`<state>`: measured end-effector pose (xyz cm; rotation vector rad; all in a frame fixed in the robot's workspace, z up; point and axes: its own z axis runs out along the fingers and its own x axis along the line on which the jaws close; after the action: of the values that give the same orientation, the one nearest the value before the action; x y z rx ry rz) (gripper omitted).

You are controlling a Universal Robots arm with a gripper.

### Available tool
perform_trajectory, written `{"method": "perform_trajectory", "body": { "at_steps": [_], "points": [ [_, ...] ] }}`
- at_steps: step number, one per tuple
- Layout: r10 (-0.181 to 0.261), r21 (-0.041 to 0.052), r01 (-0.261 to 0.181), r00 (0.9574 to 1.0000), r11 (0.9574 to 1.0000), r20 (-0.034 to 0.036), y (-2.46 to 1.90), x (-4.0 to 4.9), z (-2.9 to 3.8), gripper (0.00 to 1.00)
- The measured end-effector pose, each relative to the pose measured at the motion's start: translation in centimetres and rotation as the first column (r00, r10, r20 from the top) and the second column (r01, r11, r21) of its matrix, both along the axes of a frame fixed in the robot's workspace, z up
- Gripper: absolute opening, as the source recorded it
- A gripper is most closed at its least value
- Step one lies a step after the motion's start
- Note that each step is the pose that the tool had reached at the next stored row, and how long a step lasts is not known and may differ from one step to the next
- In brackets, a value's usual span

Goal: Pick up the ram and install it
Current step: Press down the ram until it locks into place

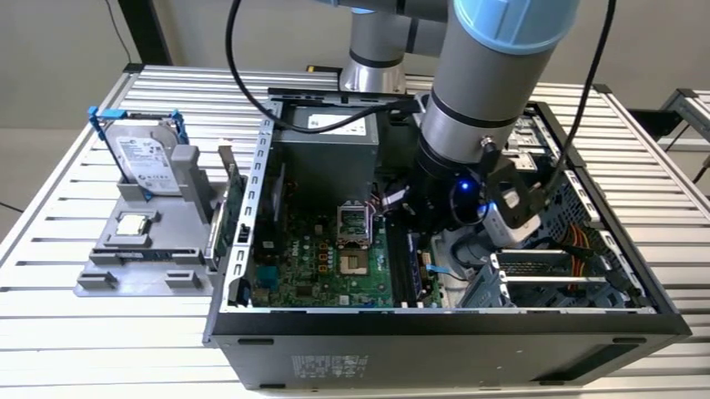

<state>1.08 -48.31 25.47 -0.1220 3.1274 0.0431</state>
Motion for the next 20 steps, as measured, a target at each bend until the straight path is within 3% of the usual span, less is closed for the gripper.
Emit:
{"method": "perform_trajectory", "body": {
  "at_steps": [10, 20],
  "points": [
    [0.087, 0.0002, -0.087, 0.9962, 0.9962, -0.0004, 0.0, 0.0, 0.0, 0.0],
    [0.161, 0.0011, -0.161, 0.987, 0.987, -0.0003, 0.01, 0.0, -0.02, 0.0]
  ]
}}
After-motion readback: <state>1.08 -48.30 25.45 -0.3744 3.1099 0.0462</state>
